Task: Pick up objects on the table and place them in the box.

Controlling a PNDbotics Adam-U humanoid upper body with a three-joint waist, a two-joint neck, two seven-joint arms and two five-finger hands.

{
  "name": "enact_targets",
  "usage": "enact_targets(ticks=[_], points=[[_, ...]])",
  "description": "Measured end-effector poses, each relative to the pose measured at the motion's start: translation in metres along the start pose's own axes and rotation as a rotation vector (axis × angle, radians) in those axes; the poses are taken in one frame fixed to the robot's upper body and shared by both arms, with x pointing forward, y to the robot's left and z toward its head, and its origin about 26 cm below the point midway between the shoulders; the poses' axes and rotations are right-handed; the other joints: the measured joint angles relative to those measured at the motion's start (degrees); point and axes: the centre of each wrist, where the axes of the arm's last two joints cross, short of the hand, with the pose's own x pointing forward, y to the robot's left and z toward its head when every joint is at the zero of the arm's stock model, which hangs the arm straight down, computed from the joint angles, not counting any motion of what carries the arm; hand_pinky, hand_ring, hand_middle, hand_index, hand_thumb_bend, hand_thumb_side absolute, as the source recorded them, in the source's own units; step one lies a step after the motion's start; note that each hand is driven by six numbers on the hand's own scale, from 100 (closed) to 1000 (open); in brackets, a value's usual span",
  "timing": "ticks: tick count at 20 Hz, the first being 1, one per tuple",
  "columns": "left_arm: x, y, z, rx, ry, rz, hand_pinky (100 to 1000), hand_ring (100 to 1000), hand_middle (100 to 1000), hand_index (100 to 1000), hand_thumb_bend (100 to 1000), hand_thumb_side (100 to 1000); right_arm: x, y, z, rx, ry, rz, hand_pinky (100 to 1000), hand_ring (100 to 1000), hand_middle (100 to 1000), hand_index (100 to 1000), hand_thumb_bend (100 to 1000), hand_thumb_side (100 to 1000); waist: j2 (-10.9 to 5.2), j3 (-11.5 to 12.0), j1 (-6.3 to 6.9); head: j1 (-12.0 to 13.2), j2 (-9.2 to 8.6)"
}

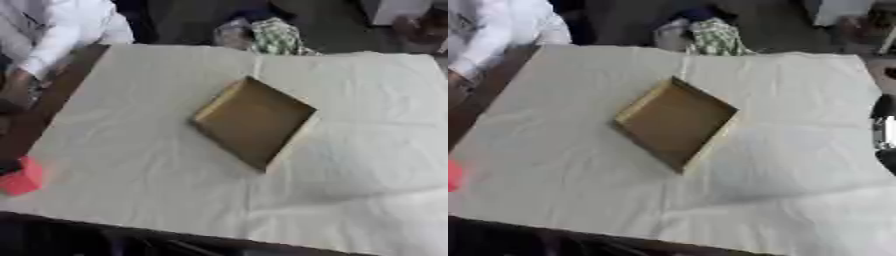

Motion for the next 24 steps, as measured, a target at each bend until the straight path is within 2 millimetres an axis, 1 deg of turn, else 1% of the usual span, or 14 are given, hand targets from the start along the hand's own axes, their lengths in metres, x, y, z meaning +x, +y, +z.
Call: enact_targets(ticks=[3, 4, 11, 16, 19, 22, 24], points=[[-0.0016, -0.0003, 0.0003, -0.024, 0.015, -0.015, 770, 841, 793, 898, 622, 565, 0.0, 0.0, 0.0001, 0.0, 0.0, 0.0, 864, 777, 839, 786, 100, 814, -0.01, -0.04, -0.01, 0.04, 0.0], [-0.0019, -0.0004, 0.0003, -0.03, 0.019, -0.019, 770, 841, 793, 897, 618, 548, 0.0, 0.0, 0.0001, 0.0, 0.0, 0.0, 864, 777, 839, 786, 100, 814, -0.01, -0.04, -0.01, 0.06, 0.0], [-0.0019, -0.0017, -0.0006, -0.063, 0.022, -0.033, 777, 844, 794, 894, 607, 519, 0.0, 0.0, 0.0001, 0.0, 0.001, 0.0, 864, 777, 839, 786, 100, 815, 0.0, -0.1, -0.02, 0.66, 0.0], [-0.002, -0.0026, -0.0018, -0.09, 0.022, -0.041, 782, 846, 797, 894, 595, 459, 0.0, 0.0, 0.0001, 0.0, 0.001, 0.0, 864, 777, 839, 785, 100, 814, 0.0, -0.26, -0.02, 1.09, 0.0], [-0.0017, -0.0034, -0.0038, -0.106, 0.021, -0.049, 787, 848, 799, 894, 602, 431, 0.0, 0.0, 0.0001, 0.001, 0.001, 0.0, 864, 777, 838, 785, 100, 814, 0.0, -0.42, -0.03, 1.1, 0.0], [-0.0026, -0.0047, -0.0048, -0.133, 0.032, -0.061, 791, 848, 799, 894, 613, 429, 0.0, 0.0, 0.0001, 0.001, 0.001, 0.0, 864, 777, 838, 785, 100, 814, 0.03, -0.47, -0.04, 1.1, 0.0], [-0.0033, -0.0061, -0.0056, -0.152, 0.042, -0.071, 798, 850, 800, 893, 628, 396, 0.0, 0.0, 0.0002, 0.0, 0.001, 0.0, 864, 776, 838, 785, 100, 814, 0.05, -0.48, -0.04, 1.1, 0.0]])
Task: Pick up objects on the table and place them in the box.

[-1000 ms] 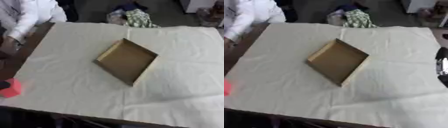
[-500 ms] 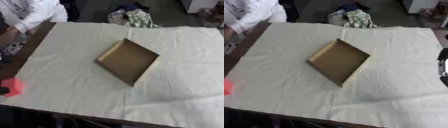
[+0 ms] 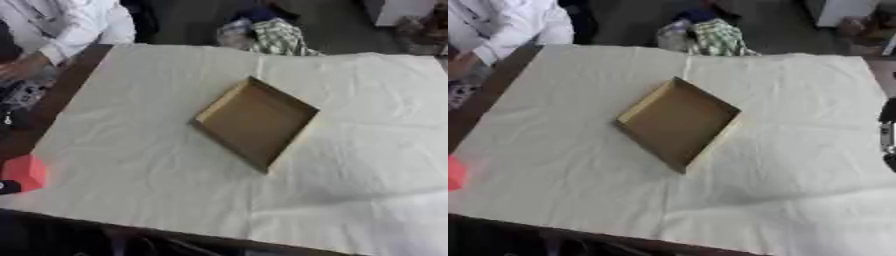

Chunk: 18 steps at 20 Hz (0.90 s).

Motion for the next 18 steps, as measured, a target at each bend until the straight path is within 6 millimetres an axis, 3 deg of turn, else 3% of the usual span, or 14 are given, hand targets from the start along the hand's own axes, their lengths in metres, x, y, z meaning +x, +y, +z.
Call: enact_targets(ticks=[5, 18], points=[[-0.003, -0.004, -0.002, -0.041, 0.043, -0.026, 818, 862, 810, 898, 686, 369, 0.0, 0.0, 0.0, 0.0, 0.0, 0.0, 863, 776, 837, 784, 100, 815, 0.17, -0.08, 0.01, -0.03, 0.0], [-0.022, -0.023, -0.002, -0.063, 0.238, -0.054, 820, 861, 810, 899, 665, 390, 0.001, 0.002, 0.001, -0.001, 0.008, -0.005, 863, 775, 837, 784, 100, 815, 0.35, -0.31, -0.06, -0.04, 0.0]])
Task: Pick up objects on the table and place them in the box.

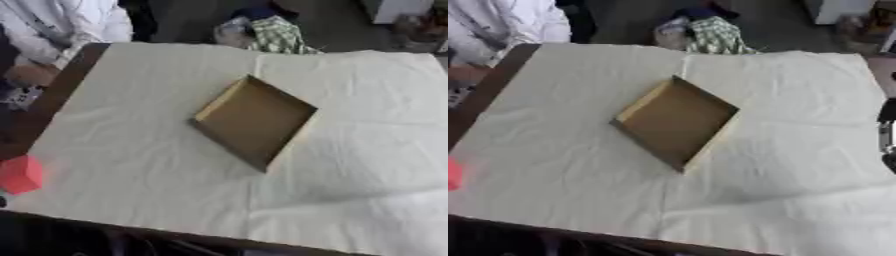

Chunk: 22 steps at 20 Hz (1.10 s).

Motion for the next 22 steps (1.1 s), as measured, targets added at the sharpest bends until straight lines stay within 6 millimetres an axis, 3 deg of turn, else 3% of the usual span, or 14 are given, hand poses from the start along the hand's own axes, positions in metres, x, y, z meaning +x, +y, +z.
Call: enact_targets(ticks=[11, 17, 22], points=[[-0.029, -0.026, -0.007, 0.006, 0.116, 0.103, 797, 846, 795, 889, 617, 376, 0.0, 0.001, 0.0, 0.002, 0.0, -0.004, 863, 775, 836, 784, 100, 815, 0.02, -0.07, -0.37, 0.48, 0.0], [-0.032, -0.026, -0.015, 0.068, 0.112, 0.123, 790, 842, 784, 880, 579, 335, 0.001, 0.003, 0.001, 0.004, 0.003, -0.013, 862, 774, 835, 783, 100, 816, 0.18, -0.53, -0.67, 0.64, 0.0], [-0.034, -0.028, -0.023, 0.053, 0.105, 0.138, 783, 840, 779, 876, 559, 364, 0.002, 0.004, 0.0, 0.01, 0.003, -0.021, 862, 774, 834, 783, 100, 817, 0.38, -1.11, -0.67, 1.04, 0.0]])
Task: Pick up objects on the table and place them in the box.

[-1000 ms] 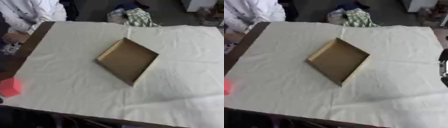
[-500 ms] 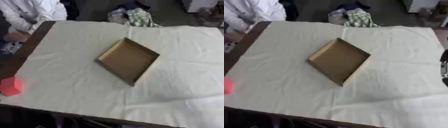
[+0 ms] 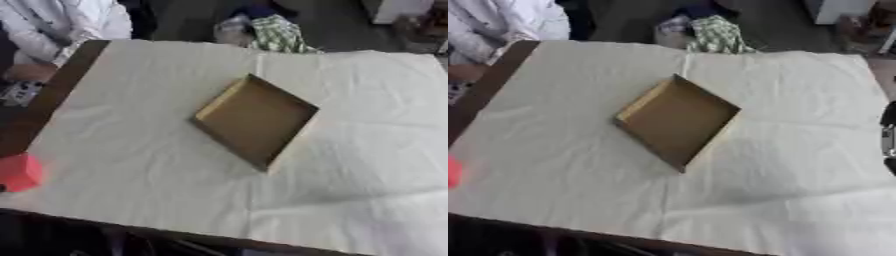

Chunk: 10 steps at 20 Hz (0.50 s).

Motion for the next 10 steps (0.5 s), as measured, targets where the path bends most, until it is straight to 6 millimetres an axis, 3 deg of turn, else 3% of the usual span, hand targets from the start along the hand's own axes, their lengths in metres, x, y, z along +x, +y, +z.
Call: enact_targets(ticks=[10], points=[[-0.004, -0.012, -0.02, -0.057, -0.023, 0.066, 767, 831, 767, 867, 533, 371, 0.001, 0.0, -0.003, -0.001, -0.007, -0.009, 862, 774, 834, 783, 100, 817, 0.38, -0.73, -0.04, 0.29, 0.0]])
